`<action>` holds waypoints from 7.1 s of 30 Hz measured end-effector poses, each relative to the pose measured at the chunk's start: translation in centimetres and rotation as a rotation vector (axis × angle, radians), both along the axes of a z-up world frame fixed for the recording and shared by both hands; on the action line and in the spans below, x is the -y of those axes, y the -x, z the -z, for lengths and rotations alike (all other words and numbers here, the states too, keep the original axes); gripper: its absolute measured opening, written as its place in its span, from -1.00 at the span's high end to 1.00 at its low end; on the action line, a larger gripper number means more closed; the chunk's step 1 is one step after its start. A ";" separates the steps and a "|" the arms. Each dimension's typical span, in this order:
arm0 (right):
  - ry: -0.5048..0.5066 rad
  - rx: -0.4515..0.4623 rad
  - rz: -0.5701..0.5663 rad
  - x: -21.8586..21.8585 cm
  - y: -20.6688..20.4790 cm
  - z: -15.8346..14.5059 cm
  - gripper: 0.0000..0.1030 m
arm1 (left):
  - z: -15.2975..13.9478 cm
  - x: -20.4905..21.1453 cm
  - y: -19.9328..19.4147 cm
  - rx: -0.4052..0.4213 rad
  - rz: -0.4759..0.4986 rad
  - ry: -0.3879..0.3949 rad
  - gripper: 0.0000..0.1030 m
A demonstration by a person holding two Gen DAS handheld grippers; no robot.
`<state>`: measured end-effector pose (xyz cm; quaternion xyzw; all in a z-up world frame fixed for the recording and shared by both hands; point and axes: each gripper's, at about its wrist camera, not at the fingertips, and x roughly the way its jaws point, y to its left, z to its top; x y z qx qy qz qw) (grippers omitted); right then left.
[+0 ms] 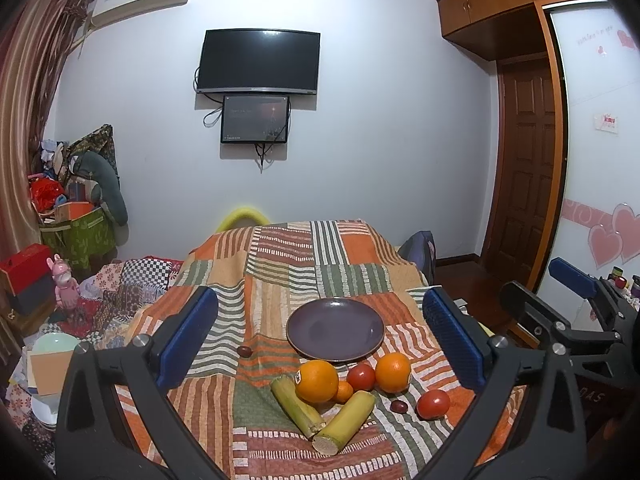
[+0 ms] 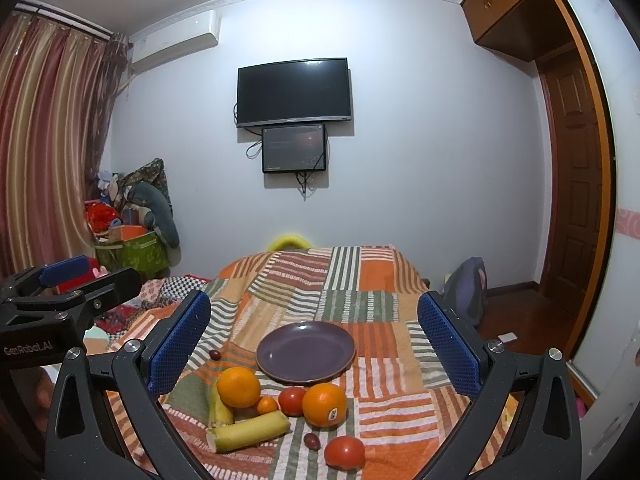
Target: Organize fruits
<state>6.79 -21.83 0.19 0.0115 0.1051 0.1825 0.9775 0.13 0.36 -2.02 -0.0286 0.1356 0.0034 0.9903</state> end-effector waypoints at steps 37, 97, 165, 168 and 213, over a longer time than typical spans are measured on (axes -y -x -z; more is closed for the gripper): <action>0.189 -0.534 -0.149 -0.3 -11.8 10.9 -0.64 | 12.9 -1.5 -15.4 -0.514 0.108 -0.027 -0.66; 0.181 -0.558 -0.201 -1.4 -16.0 8.7 -0.25 | 9.8 -3.9 -18.9 -0.462 0.088 0.022 -0.13; 0.372 -0.550 -0.213 -7.0 -26.6 11.4 -0.62 | 14.3 -5.8 -31.5 -0.618 0.071 0.010 -0.02; 0.368 -0.528 -0.204 -6.3 -25.2 10.2 -0.62 | 13.1 -5.6 -30.0 -0.599 0.073 0.011 -0.13; 0.232 -0.700 -0.223 -2.9 -14.1 13.3 -0.63 | 20.8 -2.2 -17.8 -0.785 0.090 0.028 -0.25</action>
